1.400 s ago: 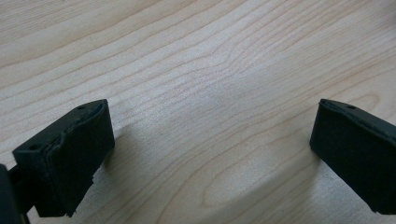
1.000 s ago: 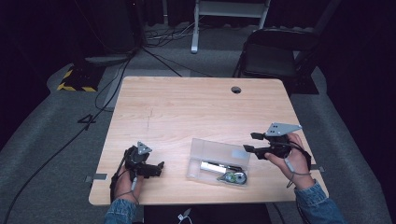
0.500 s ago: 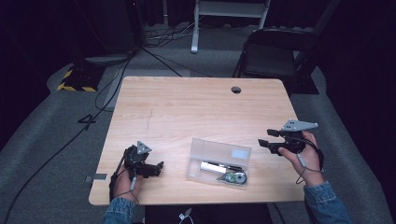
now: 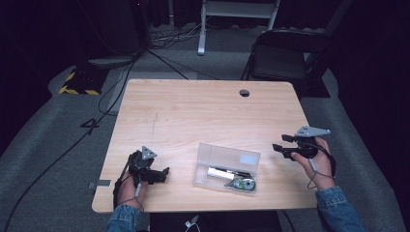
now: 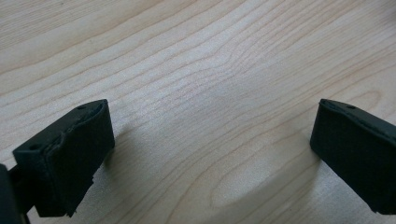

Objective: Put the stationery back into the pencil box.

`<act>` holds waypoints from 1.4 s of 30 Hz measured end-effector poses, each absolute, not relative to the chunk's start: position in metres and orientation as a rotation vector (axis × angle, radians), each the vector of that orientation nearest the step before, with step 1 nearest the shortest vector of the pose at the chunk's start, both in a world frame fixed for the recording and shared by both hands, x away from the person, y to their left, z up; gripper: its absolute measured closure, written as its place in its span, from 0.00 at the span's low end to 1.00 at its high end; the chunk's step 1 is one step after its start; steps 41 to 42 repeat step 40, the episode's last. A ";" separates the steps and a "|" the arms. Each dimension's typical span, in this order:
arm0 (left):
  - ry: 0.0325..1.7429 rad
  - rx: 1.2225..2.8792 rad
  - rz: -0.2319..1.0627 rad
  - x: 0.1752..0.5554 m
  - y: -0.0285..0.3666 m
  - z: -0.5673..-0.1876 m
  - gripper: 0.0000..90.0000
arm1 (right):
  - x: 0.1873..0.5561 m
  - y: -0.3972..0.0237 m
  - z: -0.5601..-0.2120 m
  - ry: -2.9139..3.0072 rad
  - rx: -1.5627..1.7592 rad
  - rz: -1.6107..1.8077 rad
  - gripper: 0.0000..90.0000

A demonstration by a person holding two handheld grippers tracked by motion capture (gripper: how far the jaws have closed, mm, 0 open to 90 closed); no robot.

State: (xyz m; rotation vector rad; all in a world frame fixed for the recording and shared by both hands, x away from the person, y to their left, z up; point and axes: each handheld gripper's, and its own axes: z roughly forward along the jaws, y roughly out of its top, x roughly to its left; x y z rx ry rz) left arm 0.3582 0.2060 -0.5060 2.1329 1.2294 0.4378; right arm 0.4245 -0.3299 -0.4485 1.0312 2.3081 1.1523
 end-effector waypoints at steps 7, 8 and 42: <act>1.229 2.132 0.437 0.358 0.206 -0.506 0.00 | 0.431 -0.334 -0.469 2.326 1.030 1.108 0.41; 1.229 2.132 0.437 0.358 0.206 -0.506 0.00 | 0.432 -0.334 -0.471 2.328 1.030 1.106 0.41; 1.234 2.129 0.443 0.358 0.206 -0.506 0.00 | 0.441 -0.330 -0.504 2.358 1.102 1.019 0.14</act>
